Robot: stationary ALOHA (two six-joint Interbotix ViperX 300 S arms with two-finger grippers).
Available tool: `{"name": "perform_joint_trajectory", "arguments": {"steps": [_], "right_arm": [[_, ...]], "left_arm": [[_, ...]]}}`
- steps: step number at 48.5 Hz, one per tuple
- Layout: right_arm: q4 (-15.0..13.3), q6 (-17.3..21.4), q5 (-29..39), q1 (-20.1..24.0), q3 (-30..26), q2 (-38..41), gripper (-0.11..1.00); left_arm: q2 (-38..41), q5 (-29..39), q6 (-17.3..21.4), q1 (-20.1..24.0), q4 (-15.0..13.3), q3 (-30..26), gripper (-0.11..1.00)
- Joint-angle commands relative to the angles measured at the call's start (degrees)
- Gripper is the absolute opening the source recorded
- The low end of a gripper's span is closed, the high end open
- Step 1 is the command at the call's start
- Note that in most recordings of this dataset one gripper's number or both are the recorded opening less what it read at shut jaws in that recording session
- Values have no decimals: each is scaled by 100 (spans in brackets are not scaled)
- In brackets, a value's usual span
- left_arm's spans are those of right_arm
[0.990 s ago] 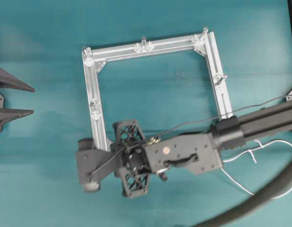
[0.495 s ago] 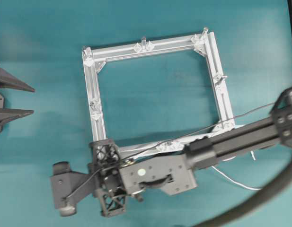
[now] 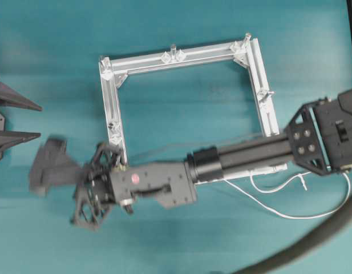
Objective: Move the cable alternately left and right between 8 pins so it hooks onto each one.
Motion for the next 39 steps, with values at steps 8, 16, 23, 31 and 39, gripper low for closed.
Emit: {"name": "perform_joint_trajectory", "arguments": {"steps": [8,16,23,31,39], "right_arm": [[-387,1195,-44,-26,193,-220,13],[-1055,2171,-167,-132,984,-677,13],[-1195,2786,-624,-229,2101,-1336,13],[-1318,3551,-1248,-334,3375,-2136,13],[-1459,4025,-1503,-492,4263,-2610,13]], "left_arm": [[35,-53,-44,-18,-9,-70,75],[35,-53,-44,-18,-9,-70,75],[35,-53,-44,-18,-9,-70,75],[35,-53,-44,-18,-9,-70,75],[35,-53,-44,-18,-9,-70,75]]}}
